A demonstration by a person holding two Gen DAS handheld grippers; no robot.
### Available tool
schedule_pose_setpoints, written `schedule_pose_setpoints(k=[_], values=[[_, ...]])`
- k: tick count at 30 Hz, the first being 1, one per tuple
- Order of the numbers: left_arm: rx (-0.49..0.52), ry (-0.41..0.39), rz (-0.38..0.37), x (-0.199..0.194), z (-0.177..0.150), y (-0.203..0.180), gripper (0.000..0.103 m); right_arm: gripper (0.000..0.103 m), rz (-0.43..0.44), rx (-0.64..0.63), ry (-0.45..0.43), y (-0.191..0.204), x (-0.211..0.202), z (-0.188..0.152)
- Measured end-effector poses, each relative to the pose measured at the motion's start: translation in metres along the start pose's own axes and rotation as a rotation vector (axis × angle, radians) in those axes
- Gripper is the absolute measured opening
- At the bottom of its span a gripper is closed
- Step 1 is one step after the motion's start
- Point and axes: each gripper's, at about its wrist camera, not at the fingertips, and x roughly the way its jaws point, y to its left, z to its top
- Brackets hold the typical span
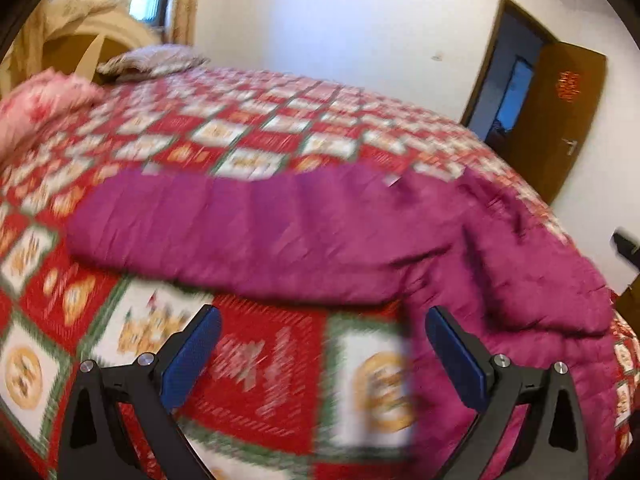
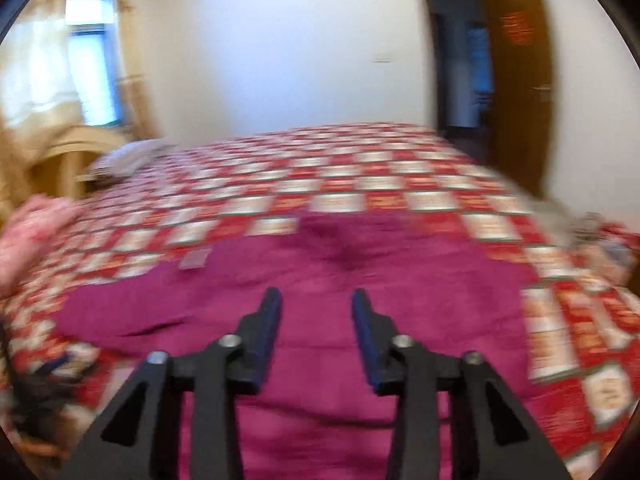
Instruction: Fold large clothes
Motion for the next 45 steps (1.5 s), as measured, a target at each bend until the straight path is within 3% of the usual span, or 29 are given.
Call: schedule_pose_setpoints(k=[6,13,16,19,26,30,31,34,37,38,41,45], values=[[0.133,-0.056,0.021,0.010,0.036,-0.078,0.102,0.034,-0.192,0.128,0.080,-0.090,0.035,-0.017],[0.223,-0.005,0.115,0.068,0.023,-0.144,0.102,0.034,-0.165,0.180,0.169,-0.116,0.066,-0.050],[0.243,0.068,0.172,0.097,0.004,-0.147,0.102,0.034,-0.145,0.181,0.172,-0.116,0.070,-0.055],[0.216,0.146,0.162,0.113,0.000,-0.142,0.102,0.034,-0.139,0.185,0.172,-0.118,0.071,-0.058],[0.227,0.151,0.173,0.115,-0.004,-0.145,0.102,0.035,-0.167,0.160,0.157,-0.114,0.075,-0.061],[0.215,0.167,0.141,0.114,0.000,-0.143,0.102,0.040,-0.175,0.142,0.155,-0.110,0.075,-0.060],[0.201,0.163,0.121,0.107,0.003,-0.138,0.102,0.041,-0.174,0.141,0.154,-0.110,0.075,-0.061],[0.065,0.008,0.112,0.059,0.016,-0.100,0.102,0.046,-0.156,0.149,0.149,-0.111,0.074,-0.061],[-0.056,-0.056,0.148,0.025,0.031,-0.043,0.102,0.054,-0.129,0.151,0.145,-0.111,0.074,-0.062],[-0.083,-0.068,0.177,0.018,0.035,-0.026,0.102,0.055,-0.127,0.146,0.145,-0.110,0.074,-0.061],[-0.192,-0.129,0.362,-0.005,0.049,0.046,0.102,0.055,-0.140,0.133,0.149,-0.107,0.076,-0.062],[-0.365,-0.110,0.519,-0.004,0.053,0.127,0.102,0.055,-0.146,0.128,0.151,-0.106,0.076,-0.062]])
